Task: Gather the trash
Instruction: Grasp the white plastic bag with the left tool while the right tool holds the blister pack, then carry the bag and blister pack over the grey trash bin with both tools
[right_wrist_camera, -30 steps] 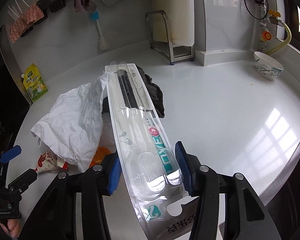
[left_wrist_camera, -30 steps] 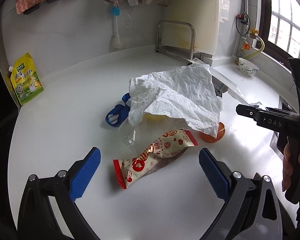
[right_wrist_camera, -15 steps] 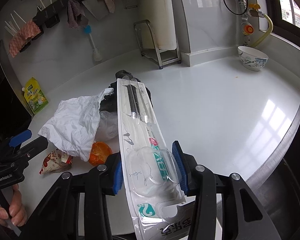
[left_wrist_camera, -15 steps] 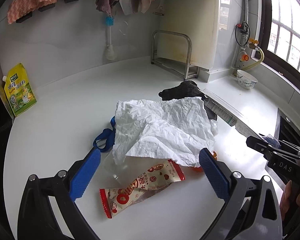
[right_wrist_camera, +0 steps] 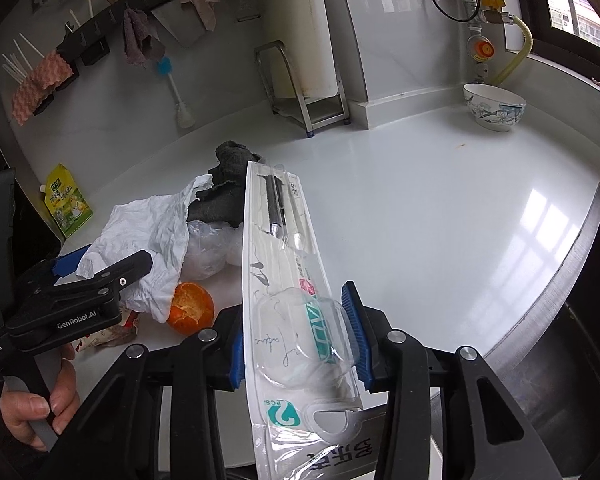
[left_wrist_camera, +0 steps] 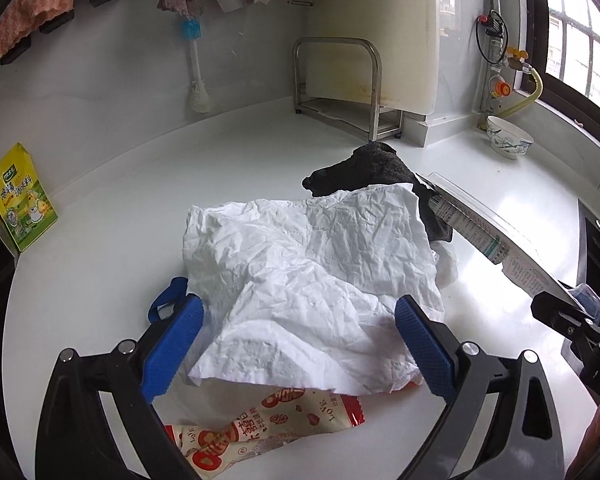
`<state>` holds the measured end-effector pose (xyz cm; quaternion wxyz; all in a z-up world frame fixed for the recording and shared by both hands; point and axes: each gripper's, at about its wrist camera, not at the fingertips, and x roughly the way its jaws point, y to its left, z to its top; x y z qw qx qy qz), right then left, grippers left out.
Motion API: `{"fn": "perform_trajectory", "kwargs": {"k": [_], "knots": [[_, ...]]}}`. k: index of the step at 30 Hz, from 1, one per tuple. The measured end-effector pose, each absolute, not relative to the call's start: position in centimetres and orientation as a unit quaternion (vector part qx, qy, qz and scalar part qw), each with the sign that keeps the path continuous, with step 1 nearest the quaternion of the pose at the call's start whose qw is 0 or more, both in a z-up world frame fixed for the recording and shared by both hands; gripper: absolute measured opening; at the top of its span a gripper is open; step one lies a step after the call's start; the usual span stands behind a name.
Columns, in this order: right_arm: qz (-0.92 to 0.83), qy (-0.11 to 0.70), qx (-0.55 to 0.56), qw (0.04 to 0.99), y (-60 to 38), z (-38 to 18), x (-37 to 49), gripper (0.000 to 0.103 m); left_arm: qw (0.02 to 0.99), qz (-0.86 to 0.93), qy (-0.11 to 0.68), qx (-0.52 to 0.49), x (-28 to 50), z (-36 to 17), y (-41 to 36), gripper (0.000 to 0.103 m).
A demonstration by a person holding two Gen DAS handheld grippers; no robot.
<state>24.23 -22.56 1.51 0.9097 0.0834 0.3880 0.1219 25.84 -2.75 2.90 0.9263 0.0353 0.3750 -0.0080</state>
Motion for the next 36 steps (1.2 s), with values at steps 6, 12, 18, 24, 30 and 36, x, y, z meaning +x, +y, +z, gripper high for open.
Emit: {"fn": "perform_trajectory", "kwargs": {"k": [6,12,18,24,30,36], "knots": [[0.123,0.386,0.087,0.910,-22.5,1.5,24.1,0.039,0.920,-0.038,0.388,0.031,26.1,2.7,-3.1,0.043],[0.124,0.385,0.093,0.910,-22.4,1.6,24.0,0.039,0.924,-0.053,0.378,0.024,25.7,3.4,-2.9,0.019],[0.124,0.381,0.097,0.911,-22.3,1.9,23.6,0.039,0.929,-0.062,0.365,0.012,25.3,5.0,-2.3,0.010],[0.119,0.376,0.101,0.913,-22.5,2.5,22.9,0.039,0.933,-0.066,0.354,0.006,24.3,6.5,-1.7,0.009],[0.113,0.374,0.107,0.914,-22.7,3.0,21.9,0.039,0.935,-0.064,0.350,0.004,23.1,7.1,-1.1,0.009],[0.112,0.376,0.108,0.913,-22.6,3.3,20.9,0.028,0.936,-0.067,0.344,0.000,22.0,8.1,-0.6,0.009]]}}
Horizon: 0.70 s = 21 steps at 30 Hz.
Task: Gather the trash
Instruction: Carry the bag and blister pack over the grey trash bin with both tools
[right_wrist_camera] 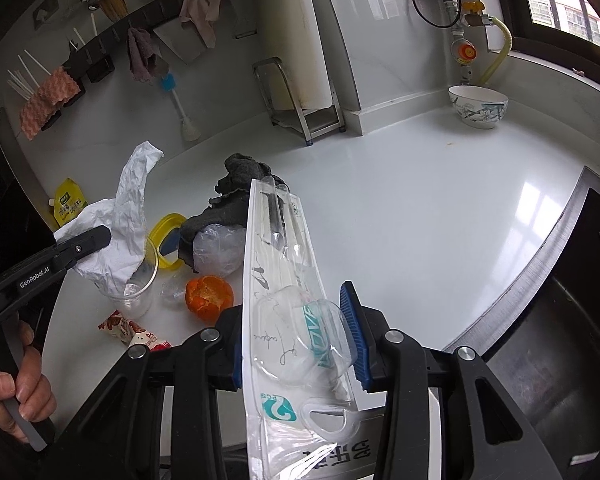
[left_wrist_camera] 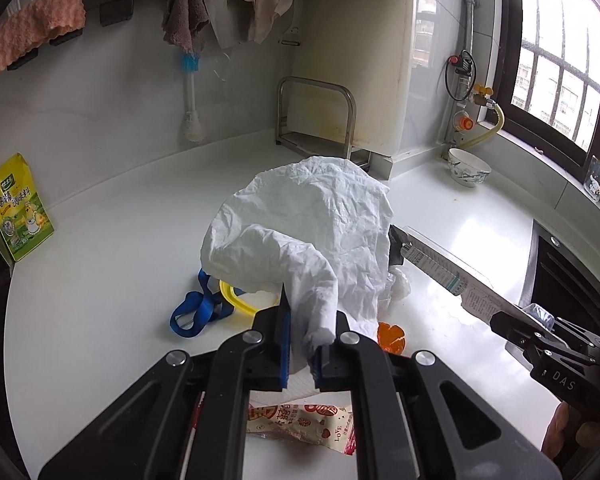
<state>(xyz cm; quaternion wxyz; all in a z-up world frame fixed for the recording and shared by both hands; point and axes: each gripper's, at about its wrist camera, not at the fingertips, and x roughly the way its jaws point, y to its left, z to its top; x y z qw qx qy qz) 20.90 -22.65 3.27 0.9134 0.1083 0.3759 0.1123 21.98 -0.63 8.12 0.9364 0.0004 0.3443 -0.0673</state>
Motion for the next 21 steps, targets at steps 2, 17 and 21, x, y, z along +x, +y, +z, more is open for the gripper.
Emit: {"fn": "perform_trajectory", "kwargs": {"k": [2,17,21], "knots": [[0.111,0.376,0.112,0.913,-22.8,3.3,20.7,0.028,0.938,-0.071,0.340,0.001,21.6,8.6,-0.7,0.009],[0.106,0.366,0.127,0.916,-22.9,3.9,18.6,0.023,0.939,-0.086,0.332,-0.003,18.7,10.9,0.2,0.008],[0.102,0.361,0.132,0.917,-23.1,4.3,17.8,0.022,0.940,-0.086,0.330,-0.003,17.9,11.5,0.4,0.008]]}}
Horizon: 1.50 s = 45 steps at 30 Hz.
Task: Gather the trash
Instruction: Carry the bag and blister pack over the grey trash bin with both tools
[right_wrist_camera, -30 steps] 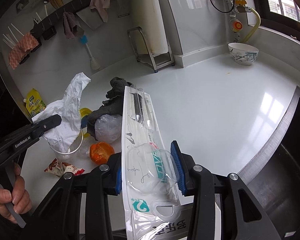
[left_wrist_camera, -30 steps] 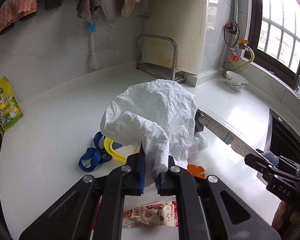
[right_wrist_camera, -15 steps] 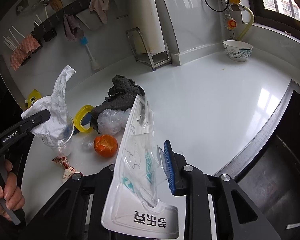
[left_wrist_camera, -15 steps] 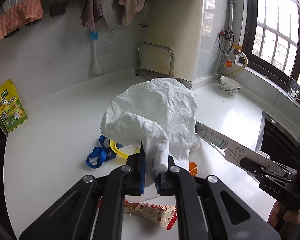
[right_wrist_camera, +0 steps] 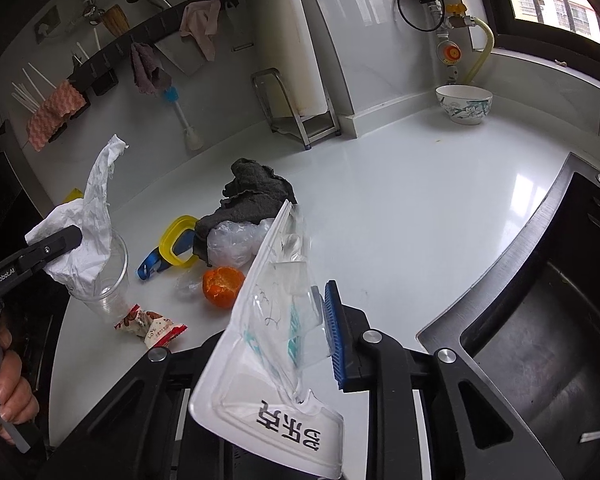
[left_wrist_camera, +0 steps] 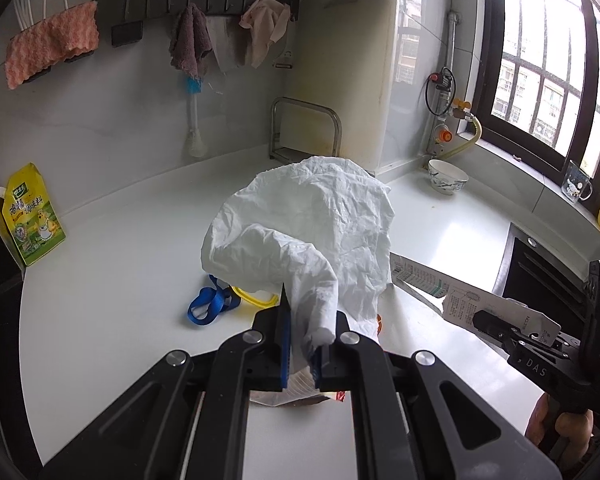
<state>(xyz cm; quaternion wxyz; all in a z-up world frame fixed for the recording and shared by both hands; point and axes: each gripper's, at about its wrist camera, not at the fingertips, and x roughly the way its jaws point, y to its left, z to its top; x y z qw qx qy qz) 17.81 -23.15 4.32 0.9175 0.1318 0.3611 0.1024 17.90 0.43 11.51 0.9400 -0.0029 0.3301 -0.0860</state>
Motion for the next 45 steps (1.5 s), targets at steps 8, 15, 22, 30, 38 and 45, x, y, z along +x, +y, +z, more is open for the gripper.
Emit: {"fn": "perform_trajectory", "kwargs": {"k": [8,15,22,30,38,45], "knots": [[0.098,0.348,0.135,0.923,-23.3,5.6,14.6,0.022,0.942,-0.094,0.322,0.003,14.6,12.2,0.5,0.008],[0.095,0.336,0.131,0.928,-22.7,6.7,10.4,0.022,0.940,-0.108,0.324,0.006,10.6,11.7,0.2,0.008],[0.089,0.333,0.134,0.929,-22.3,6.4,5.6,0.022,0.935,-0.124,0.332,0.013,6.1,10.2,-0.3,0.008],[0.078,0.345,0.138,0.925,-21.8,5.0,0.7,0.022,0.922,-0.151,0.355,0.019,2.0,7.8,-1.3,0.008],[0.064,0.355,0.134,0.923,-21.7,4.0,-3.8,0.022,0.908,-0.180,0.374,0.054,-1.1,5.6,-3.4,0.008],[0.058,0.377,0.127,0.916,-21.3,1.9,-6.4,0.022,0.891,-0.199,0.404,0.062,-2.1,2.9,-4.3,0.008]]}}
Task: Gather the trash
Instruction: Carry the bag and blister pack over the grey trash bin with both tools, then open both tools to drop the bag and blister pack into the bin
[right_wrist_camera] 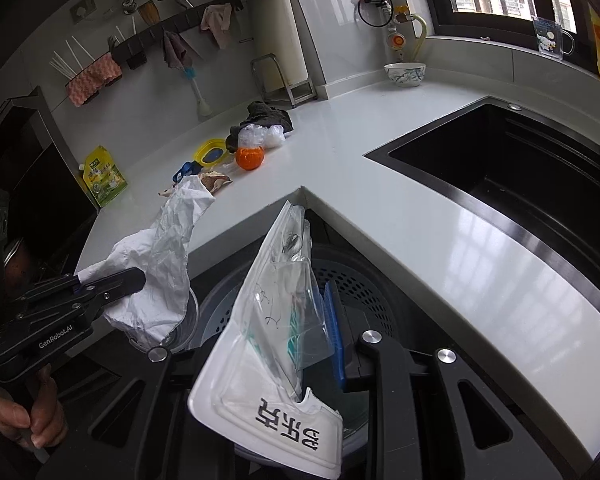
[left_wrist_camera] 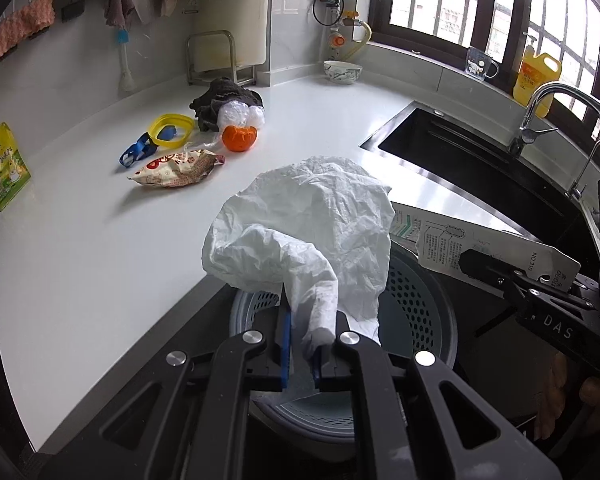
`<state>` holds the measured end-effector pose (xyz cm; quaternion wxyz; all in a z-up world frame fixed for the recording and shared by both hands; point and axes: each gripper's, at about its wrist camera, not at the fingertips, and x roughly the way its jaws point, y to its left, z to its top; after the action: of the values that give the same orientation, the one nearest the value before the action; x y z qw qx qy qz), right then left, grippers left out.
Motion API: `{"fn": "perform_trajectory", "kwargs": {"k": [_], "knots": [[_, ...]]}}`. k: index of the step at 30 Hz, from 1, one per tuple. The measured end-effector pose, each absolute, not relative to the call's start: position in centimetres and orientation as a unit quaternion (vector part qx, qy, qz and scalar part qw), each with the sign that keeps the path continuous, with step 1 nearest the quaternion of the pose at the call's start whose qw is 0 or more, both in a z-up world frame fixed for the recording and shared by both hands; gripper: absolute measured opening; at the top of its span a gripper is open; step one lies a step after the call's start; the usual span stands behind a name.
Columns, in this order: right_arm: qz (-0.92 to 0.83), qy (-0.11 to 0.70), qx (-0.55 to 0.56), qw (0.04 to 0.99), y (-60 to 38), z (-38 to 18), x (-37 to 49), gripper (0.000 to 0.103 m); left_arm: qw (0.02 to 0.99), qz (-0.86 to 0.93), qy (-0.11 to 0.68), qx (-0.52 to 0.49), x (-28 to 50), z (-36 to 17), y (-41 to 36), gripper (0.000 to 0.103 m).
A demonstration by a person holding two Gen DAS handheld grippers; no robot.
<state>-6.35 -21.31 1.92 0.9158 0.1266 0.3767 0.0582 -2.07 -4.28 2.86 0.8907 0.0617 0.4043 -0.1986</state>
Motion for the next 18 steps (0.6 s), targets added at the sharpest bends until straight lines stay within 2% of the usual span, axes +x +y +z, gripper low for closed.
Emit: {"fn": "perform_trajectory", "kwargs": {"k": [7,18], "knots": [[0.054,0.421,0.111,0.899,-20.0,-1.2,-6.8,0.022,0.867,-0.204,0.449,0.067,-1.4,-1.2,-5.3,0.008],[0.040,0.478,0.145,0.865,-20.2,-6.0,-5.2,0.022,0.832,-0.196,0.515,0.055,0.8,-7.0,-5.7,0.008]]}}
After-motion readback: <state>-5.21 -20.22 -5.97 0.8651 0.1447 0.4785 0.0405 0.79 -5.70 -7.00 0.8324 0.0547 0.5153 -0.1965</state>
